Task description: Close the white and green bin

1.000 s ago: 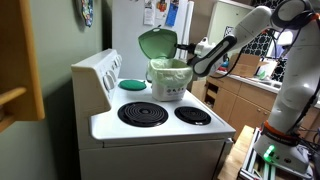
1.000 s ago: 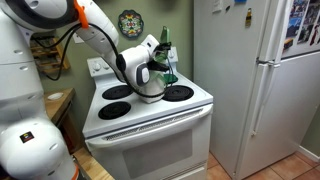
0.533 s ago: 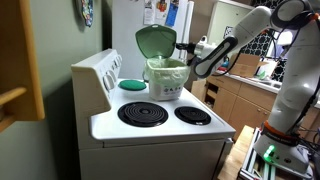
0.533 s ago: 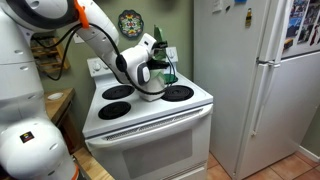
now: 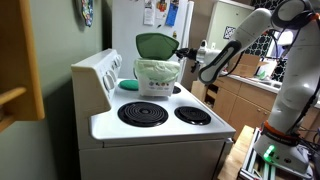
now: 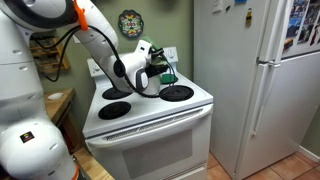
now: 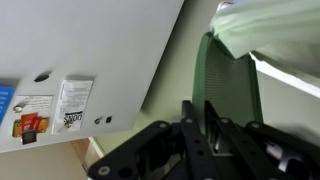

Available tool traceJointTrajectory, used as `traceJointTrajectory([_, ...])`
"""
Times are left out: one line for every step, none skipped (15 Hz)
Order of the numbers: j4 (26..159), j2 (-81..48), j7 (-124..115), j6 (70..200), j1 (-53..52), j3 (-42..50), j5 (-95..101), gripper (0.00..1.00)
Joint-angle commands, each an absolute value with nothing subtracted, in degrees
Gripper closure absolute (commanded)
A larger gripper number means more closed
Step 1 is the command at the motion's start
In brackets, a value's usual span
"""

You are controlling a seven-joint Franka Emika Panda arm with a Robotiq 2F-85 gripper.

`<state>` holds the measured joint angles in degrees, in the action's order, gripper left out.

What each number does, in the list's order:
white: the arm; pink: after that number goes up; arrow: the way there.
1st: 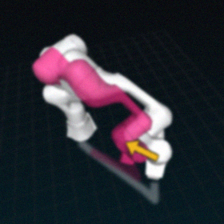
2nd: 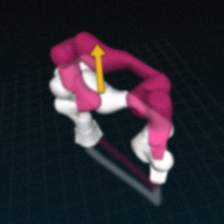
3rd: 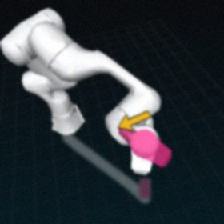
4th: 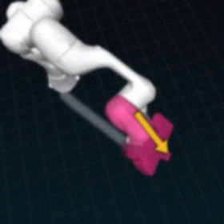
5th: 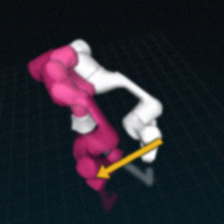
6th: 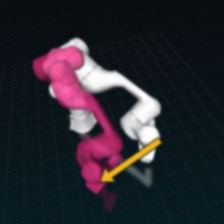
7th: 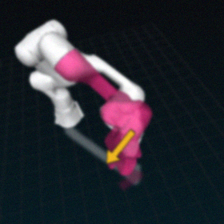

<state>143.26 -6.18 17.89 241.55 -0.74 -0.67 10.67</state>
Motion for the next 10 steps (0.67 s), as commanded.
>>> traceJointTrajectory([145.5,-4.6,19.8,242.1,-0.8,-0.1,14.4,0.97])
traceJointTrajectory([145.6,-4.4,20.3,242.1,-0.8,-0.1,15.2,0.97])
traceJointTrajectory([145.9,-4.2,20.6,242.1,-0.8,-0.1,16.1,0.97])
traceJointTrajectory([146.2,-4.0,21.0,242.1,-0.7,-0.1,16.9,0.97])
traceJointTrajectory([146.8,-3.7,21.4,242.1,-0.7,0.0,17.7,0.8])
traceJointTrajectory([147.3,-3.5,21.9,242.1,-0.6,0.0,18.4,0.79])
traceJointTrajectory([148.1,-2.8,22.4,241.2,-0.6,0.1,18.8,0.54])
traceJointTrajectory([148.7,-2.3,22.3,240.4,-0.5,0.1,19.6,0.54])
traceJointTrajectory([149.7,-1.1,22.2,238.8,-0.5,0.1,19.1,0.51])
traceJointTrajectory([150.2,-0.5,21.5,237.9,-0.4,0.1,19.2,0.43])
